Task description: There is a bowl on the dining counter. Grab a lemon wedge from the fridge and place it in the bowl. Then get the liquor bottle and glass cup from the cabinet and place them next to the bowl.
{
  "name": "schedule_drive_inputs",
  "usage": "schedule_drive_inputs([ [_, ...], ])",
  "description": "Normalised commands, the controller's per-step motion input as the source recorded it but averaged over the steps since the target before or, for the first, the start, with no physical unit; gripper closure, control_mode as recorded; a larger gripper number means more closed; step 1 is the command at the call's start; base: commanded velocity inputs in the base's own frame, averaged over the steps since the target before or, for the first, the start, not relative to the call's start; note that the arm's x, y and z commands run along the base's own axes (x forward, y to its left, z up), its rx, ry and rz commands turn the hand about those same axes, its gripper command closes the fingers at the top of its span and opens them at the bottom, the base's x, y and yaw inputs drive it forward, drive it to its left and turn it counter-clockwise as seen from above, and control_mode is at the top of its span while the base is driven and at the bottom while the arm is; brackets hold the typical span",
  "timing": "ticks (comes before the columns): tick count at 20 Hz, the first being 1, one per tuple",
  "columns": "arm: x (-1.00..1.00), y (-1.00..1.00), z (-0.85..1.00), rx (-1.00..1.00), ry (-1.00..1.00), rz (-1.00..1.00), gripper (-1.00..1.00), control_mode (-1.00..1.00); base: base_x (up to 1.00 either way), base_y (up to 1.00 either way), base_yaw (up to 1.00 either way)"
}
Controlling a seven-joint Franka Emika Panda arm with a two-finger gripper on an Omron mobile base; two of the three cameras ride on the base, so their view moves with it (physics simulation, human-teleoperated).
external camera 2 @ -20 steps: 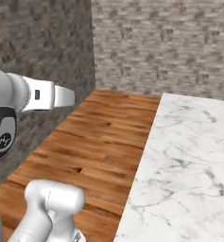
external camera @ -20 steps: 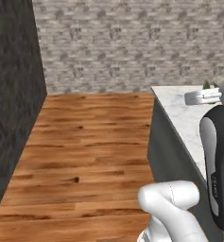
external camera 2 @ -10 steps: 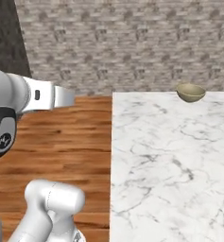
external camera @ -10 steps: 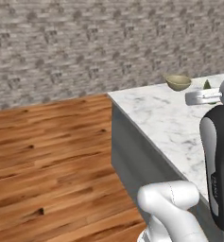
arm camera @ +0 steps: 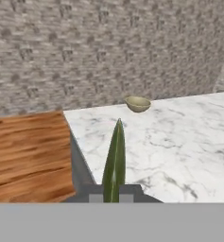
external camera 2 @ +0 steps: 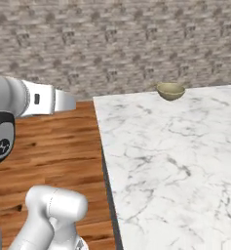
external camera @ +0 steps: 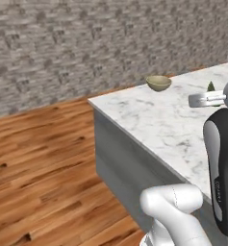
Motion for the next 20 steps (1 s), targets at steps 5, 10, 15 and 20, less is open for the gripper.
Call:
schedule_drive_inputs([
  [5, 0.00, 0.00, 0.00, 0.00, 0.00, 0.00, 1.00, 1.00, 0.18, 0.09, -0.47],
  [10, 0.00, 0.00, 0.00, 0.00, 0.00, 0.00, 1.00, 1.00, 0.18, 0.42, -0.46],
  [15, 0.00, 0.00, 0.00, 0.00, 0.00, 0.00, 1.00, 1.00, 0.15, 0.47, -0.43],
  [20, 0.00, 0.00, 0.00, 0.00, 0.00, 0.00, 1.00, 1.00, 0.11, 0.31, -0.40],
])
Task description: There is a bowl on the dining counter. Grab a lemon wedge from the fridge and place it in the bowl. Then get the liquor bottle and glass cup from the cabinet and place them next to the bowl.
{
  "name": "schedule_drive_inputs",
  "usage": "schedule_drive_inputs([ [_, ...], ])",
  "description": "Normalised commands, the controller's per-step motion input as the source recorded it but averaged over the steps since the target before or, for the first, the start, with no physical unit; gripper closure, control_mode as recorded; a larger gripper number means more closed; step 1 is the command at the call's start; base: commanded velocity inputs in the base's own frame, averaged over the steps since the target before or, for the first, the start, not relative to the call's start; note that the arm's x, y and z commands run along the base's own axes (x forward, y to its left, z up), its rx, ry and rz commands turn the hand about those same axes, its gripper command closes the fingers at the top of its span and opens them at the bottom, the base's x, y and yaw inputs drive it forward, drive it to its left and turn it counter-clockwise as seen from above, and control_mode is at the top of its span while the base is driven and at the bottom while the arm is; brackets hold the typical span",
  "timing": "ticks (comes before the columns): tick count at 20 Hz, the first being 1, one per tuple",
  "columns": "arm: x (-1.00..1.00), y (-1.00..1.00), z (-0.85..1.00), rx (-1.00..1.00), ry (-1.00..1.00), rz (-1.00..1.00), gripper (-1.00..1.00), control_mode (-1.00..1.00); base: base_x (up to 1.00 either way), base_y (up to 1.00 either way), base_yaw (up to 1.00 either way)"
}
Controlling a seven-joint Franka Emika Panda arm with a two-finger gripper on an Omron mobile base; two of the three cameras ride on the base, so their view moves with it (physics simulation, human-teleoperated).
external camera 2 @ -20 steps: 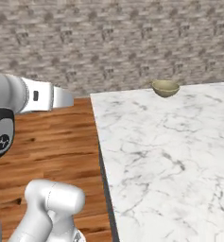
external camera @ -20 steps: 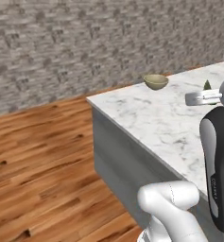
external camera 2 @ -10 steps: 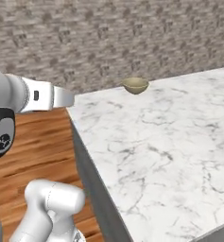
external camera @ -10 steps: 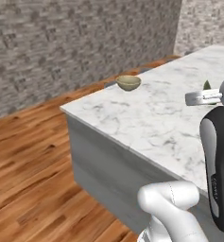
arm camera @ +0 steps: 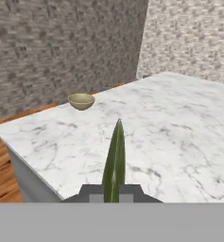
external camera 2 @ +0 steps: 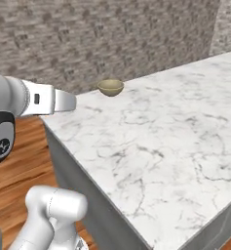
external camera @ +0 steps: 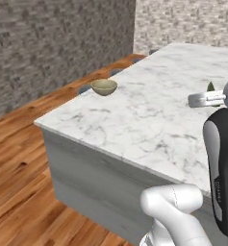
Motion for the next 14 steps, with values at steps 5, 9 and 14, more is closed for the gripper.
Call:
schedule_drive_inputs([
  [5, 0.00, 0.00, 0.00, 0.00, 0.00, 0.00, 1.00, 1.00, 0.07, 0.39, -0.39],
  [9, 0.00, 0.00, 0.00, 0.00, 0.00, 0.00, 1.00, 1.00, 0.06, 0.53, -0.22],
  [14, 0.00, 0.00, 0.00, 0.00, 0.00, 0.00, 1.00, 1.00, 0.15, 0.88, -0.02],
])
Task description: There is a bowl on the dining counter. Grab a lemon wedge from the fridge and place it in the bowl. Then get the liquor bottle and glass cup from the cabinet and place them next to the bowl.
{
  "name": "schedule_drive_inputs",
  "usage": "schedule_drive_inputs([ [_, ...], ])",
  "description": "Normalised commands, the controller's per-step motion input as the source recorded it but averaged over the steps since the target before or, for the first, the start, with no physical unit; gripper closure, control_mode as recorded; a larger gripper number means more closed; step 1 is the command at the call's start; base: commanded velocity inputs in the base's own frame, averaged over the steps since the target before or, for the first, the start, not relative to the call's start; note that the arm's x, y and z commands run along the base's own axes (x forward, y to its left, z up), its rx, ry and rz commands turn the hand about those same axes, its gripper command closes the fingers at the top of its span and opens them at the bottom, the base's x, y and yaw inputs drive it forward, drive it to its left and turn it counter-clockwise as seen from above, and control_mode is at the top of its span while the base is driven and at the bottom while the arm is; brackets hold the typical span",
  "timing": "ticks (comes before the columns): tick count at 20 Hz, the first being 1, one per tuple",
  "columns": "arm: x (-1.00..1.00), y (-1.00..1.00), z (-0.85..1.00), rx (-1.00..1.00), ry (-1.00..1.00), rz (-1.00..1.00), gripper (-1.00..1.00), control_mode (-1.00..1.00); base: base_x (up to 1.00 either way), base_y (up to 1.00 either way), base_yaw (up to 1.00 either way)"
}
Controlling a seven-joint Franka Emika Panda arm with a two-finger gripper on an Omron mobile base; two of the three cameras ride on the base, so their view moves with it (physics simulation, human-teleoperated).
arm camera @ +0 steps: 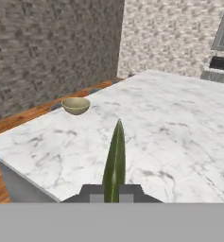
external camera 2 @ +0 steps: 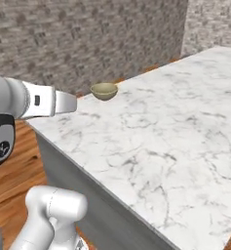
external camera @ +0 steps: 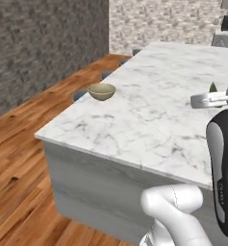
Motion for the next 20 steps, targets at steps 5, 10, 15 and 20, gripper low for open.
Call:
schedule_drive_inputs([
  [5, 0.00, 0.00, 0.00, 0.00, 0.00, 0.00, 1.00, 1.00, 0.46, 1.00, -0.02],
  [10, 0.00, 0.00, 0.00, 0.00, 0.00, 0.00, 1.00, 1.00, 0.56, 1.00, -0.07],
  [15, 0.00, 0.00, 0.00, 0.00, 0.00, 0.00, 1.00, 1.00, 0.41, 0.90, -0.23],
  [20, 0.00, 0.00, 0.00, 0.00, 0.00, 0.00, 1.00, 1.00, 0.18, 0.86, -0.31],
])
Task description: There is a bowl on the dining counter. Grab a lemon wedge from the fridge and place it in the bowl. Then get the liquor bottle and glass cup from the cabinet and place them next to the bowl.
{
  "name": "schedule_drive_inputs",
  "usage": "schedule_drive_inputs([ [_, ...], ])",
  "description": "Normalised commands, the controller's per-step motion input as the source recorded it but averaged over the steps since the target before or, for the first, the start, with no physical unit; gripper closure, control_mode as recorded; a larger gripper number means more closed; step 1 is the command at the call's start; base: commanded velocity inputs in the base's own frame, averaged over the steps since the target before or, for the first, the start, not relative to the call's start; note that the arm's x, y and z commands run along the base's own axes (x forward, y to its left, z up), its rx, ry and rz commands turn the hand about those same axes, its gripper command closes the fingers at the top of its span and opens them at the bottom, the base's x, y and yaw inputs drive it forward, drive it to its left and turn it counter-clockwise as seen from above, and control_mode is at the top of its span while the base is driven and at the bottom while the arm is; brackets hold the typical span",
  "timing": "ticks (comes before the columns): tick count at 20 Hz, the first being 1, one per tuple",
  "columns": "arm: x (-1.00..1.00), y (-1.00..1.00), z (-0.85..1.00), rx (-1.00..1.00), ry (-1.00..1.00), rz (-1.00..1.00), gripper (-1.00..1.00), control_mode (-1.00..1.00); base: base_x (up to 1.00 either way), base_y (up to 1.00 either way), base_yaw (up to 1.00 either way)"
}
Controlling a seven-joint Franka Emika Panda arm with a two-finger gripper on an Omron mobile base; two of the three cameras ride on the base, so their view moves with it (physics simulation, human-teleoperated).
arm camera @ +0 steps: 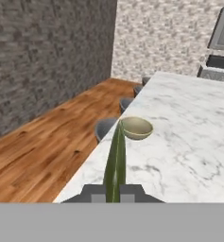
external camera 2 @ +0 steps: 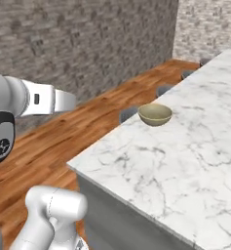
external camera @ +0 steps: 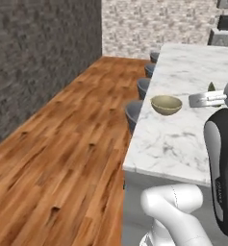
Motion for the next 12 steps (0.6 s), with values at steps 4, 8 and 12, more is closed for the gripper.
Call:
schedule_drive_inputs([
  [4, 0.00, 0.00, 0.00, 0.00, 0.00, 0.00, 1.00, 1.00, 0.14, 0.90, -0.39],
  [8, 0.00, 0.00, 0.00, 0.00, 0.00, 0.00, 1.00, 1.00, 0.16, 0.96, -0.41],
  [12, 0.00, 0.00, 0.00, 0.00, 0.00, 0.00, 1.00, 1.00, 0.11, 0.88, -0.42],
])
